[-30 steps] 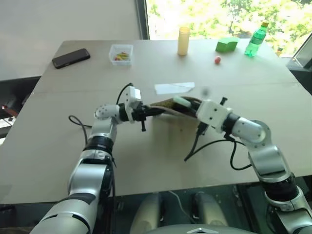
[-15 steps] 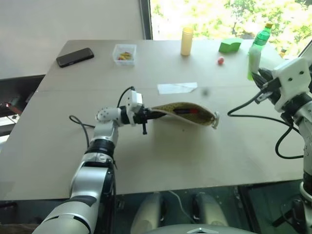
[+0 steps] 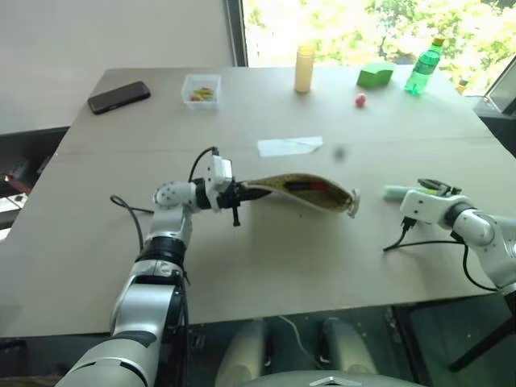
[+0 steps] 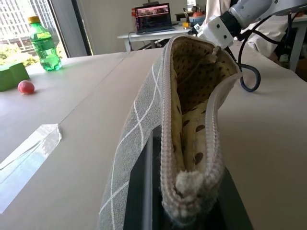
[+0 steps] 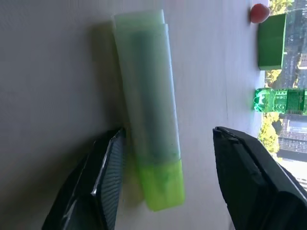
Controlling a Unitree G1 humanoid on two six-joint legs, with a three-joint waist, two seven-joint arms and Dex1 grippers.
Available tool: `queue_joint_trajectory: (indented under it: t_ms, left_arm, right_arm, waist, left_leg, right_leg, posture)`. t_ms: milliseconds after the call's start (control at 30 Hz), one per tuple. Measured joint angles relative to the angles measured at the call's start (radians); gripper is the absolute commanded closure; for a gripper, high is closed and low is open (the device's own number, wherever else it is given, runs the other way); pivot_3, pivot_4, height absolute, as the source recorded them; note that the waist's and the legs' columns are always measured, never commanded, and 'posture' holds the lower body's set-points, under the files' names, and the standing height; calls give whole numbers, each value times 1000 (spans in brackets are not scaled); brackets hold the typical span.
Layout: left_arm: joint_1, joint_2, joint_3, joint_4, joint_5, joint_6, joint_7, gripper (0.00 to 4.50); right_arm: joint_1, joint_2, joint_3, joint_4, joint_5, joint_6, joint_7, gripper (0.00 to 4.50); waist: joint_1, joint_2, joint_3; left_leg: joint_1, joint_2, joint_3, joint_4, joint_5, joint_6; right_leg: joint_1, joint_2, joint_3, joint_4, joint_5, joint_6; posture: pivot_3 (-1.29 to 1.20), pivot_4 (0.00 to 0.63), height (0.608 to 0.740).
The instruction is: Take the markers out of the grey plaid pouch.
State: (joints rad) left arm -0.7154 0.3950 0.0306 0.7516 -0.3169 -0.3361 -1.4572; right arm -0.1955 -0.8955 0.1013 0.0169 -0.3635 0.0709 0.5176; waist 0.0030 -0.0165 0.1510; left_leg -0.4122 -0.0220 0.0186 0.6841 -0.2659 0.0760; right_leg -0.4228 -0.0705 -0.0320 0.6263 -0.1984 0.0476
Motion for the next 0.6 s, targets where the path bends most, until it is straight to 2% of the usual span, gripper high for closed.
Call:
queue_joint_trajectory:
  t_ms: [67,133,233,267,367,467,600]
  left_arm:
    - [3,6,1,-2,0,4,1,4500]
    - [7,11,2,-2,-1,5,0,4500]
    - [7,6,-1,-2,-1,6,-1,4500]
    - [7,6,0,-2,-1,6,-1,4500]
    - [7,5,0,-3,-1,10,-1,4500]
    - [6,1,0,-2,-1,18,-1,4500]
    - [5,-2,0,-2,-1,24,-1,4500]
  right_arm:
    - [87,21,-83,-145,129,114,83,1245]
    - [118,86,-179,-309,291,271,135,1245]
    - [17,186,-284,-602,526,534,136,1999]
    - [-6,202,-291,-648,555,575,126,2359]
    - [-65,302,-239,-756,628,711,63,3634]
    - [-67,375,-95,-764,639,798,-1,3634]
    - [-89,416,-13,-764,634,824,-48,3634]
  waist:
    - [10,0,0]
    - [9,0,0]
    - [6,1,0]
    - [8,1,0]
    - [16,-1,-1]
    - [15,-1,-1]
    - [11,-1,-1]
  left_leg:
    - [-1,1,0,0,0,0]
    - [-1,1,0,0,0,0]
    - [1,2,0,1,-3,4]
    - [1,2,-1,1,-3,4]
    - [1,2,-4,1,-3,4]
    - [-1,-1,-3,1,0,0]
    - [-1,-2,-2,1,0,0]
  right_leg:
    - [-1,0,0,0,0,0]
    - [-1,0,0,0,0,0]
    - [0,0,0,0,0,0]
    - [1,-1,0,0,0,0]
    - [1,-2,-1,0,1,-1]
    - [0,-2,-1,0,1,-1]
    - [-1,-2,-1,0,1,-1]
  posture:
    - [0,150,740]
    - [0,150,740]
    - [0,150,740]
    - [0,150,740]
    - [0,150,740]
    - [0,150,740]
    - [0,150,740]
